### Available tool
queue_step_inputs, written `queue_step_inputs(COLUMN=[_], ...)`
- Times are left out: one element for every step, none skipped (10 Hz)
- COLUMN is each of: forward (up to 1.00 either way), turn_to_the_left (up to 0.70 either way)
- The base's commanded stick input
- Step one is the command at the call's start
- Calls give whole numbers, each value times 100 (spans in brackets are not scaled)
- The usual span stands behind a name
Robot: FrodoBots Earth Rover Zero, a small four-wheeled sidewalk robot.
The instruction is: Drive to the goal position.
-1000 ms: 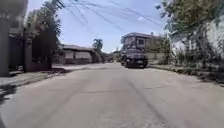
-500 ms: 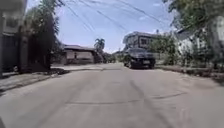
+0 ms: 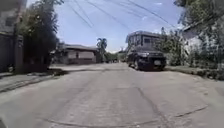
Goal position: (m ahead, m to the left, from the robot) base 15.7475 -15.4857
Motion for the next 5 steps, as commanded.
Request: queue_step_inputs(forward=[100, 100, 100, 100, 100], turn_to_the_left=[23, 3, 3, 3, 3])
